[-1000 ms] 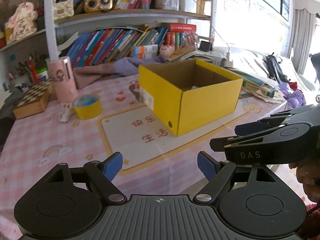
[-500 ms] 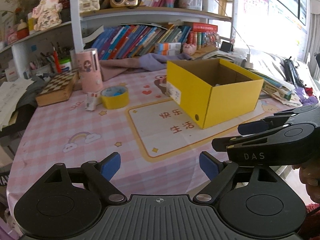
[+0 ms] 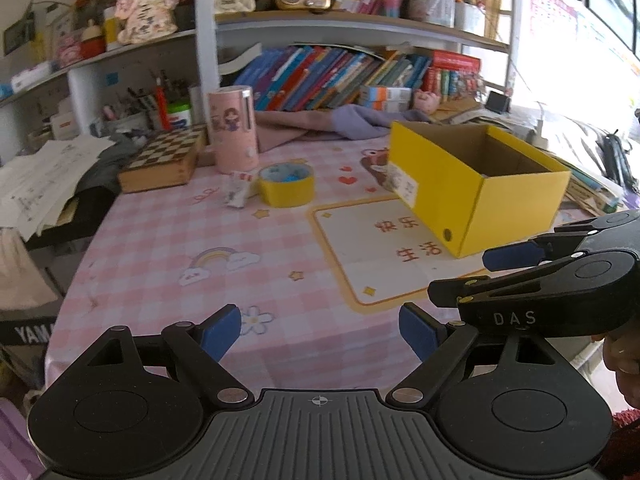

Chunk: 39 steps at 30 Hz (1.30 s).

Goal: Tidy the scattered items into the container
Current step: 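Withdraw both open grippers from the box back toward the table items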

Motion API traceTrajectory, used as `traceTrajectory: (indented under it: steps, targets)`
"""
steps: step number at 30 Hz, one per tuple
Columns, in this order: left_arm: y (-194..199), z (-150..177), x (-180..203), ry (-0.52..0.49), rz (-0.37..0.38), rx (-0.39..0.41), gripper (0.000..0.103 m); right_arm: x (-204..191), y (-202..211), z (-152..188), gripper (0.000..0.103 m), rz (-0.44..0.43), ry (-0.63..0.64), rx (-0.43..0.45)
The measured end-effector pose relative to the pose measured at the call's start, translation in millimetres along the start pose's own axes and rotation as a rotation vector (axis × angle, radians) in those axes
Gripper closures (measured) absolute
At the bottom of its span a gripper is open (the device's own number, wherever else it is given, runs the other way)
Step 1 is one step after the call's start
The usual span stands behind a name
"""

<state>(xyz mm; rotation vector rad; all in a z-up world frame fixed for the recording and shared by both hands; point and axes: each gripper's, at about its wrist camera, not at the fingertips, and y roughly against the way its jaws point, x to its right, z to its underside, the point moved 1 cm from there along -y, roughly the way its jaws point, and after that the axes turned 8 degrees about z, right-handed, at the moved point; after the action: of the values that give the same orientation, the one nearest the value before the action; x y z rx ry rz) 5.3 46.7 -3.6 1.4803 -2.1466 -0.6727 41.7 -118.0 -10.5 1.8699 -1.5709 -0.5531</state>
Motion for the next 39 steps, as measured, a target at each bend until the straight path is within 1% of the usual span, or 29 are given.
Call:
traceTrajectory:
  steps: [7,12,19,25,39]
  targets:
    - [3.0,0.0,-13.0,0.04,-0.044,0.002,0.015,-13.5,-4.2,-6.3,0.045,-0.031,0.031,0.005]
    - [-2.1,-2.1,-13.3,0.048,-0.042,0.002,0.015,-15.9,-6.8,-10.2,0.045,-0.037,0.051,0.005]
    - [-14.1,-9.1,-15.4,0.045,-0.052,-0.002,0.014,-11.1,-17.5,-16.5,0.045,-0.04,0.04,0.001]
    - [-33.4,-22.0,-23.3,0.047,-0.066,-0.017,0.014,-8.5,-37.6,-29.5,0.045,-0.056,0.045,-0.009]
    - [-79.6,-52.9,-49.9,0.08,-0.1,-0.045,0.014,-3.5,-93.6,-76.0,0.044,-0.088,0.059,-0.035]
